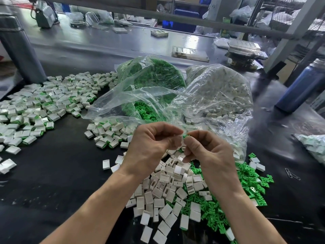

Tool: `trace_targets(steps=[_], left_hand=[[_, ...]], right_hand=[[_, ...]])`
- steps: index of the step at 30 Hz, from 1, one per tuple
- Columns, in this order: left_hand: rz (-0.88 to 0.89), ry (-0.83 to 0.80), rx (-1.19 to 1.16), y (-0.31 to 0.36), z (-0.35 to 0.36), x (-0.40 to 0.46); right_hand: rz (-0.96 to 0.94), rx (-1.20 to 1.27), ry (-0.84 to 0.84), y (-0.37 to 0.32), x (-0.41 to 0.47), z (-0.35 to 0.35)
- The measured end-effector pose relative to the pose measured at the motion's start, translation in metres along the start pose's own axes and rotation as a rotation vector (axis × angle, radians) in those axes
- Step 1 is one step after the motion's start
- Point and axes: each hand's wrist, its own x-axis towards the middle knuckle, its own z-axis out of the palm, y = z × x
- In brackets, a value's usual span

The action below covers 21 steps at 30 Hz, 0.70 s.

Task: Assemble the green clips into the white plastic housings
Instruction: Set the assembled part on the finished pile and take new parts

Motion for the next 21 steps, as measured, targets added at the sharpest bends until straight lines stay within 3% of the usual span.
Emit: trace_targets(steps=[21], left_hand=[[-0.025,-0.016,0.121,0.0017,0.0001,-0.0014]], right_hand=[[-0.038,-0.11,-0.007,0.003,-0.0018,-0.0026]])
